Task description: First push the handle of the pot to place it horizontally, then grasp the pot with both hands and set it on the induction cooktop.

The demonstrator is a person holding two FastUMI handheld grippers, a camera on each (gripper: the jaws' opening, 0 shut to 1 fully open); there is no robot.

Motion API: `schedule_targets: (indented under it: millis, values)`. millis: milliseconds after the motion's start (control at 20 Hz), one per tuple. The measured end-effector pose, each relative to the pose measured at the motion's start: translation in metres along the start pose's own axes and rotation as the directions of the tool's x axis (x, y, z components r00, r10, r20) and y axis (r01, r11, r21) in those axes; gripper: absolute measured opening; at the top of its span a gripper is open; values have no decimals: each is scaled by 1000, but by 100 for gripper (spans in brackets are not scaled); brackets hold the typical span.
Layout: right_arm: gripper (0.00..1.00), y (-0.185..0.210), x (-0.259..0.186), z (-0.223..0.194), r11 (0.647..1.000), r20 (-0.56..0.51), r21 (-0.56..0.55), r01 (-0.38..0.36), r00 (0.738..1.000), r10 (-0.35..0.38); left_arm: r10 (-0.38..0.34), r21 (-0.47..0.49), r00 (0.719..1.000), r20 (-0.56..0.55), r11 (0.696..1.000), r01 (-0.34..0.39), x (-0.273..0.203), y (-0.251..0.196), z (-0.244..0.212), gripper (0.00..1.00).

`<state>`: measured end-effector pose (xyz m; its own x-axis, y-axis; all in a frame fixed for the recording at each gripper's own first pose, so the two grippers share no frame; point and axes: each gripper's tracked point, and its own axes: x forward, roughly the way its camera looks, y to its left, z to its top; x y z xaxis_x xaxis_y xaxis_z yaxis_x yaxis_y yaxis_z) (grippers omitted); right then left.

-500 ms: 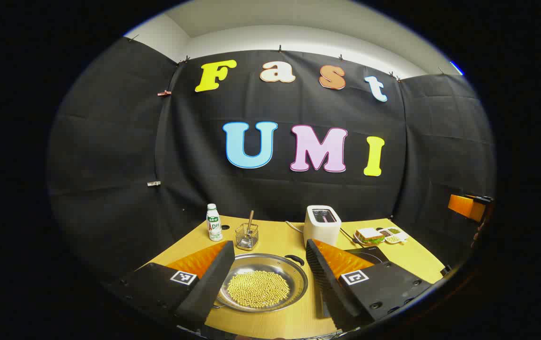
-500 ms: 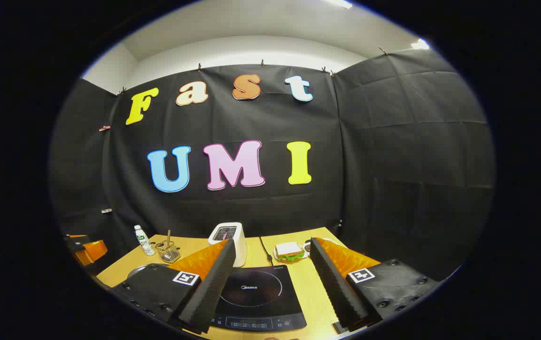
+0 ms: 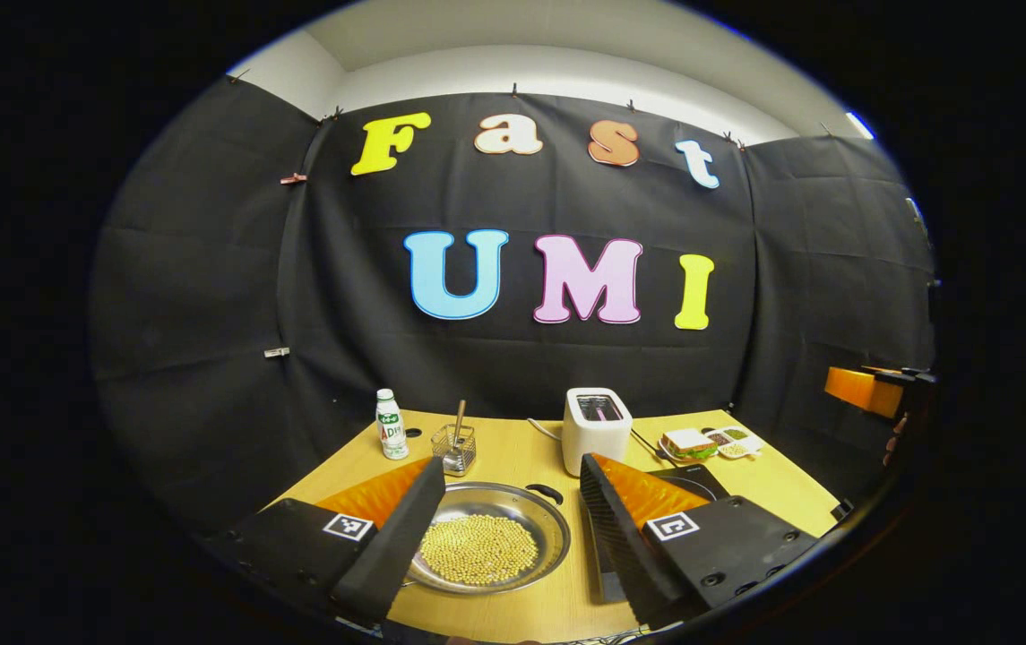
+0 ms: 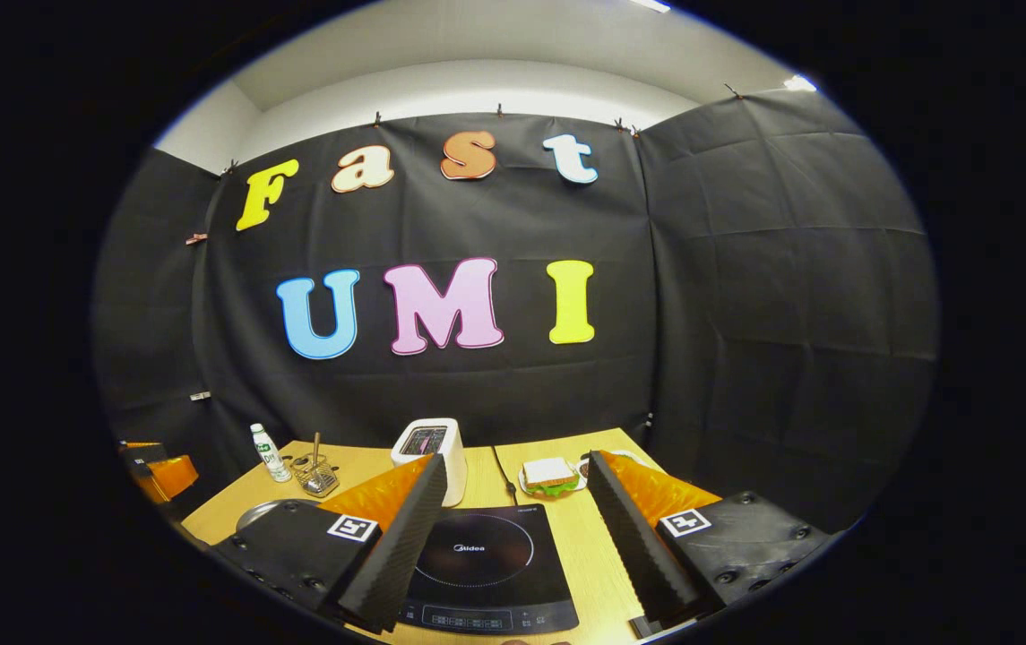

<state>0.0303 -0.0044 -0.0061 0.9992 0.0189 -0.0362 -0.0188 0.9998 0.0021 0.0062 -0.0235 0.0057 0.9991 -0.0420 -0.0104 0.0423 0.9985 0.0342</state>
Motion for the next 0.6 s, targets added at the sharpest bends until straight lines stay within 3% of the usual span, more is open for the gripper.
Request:
schedule_targets:
  millis: [250, 600]
  values:
    - [98, -9, 20, -5, 998, -29, -11, -59, 998, 59, 24, 21, 1000, -21, 1000, -23, 5, -23, 5, 95]
    - [98, -15, 36, -39, 986, -87, 5, -169, 982, 168, 131, 1, 987, -93, 991, -131, 3, -43, -1, 95]
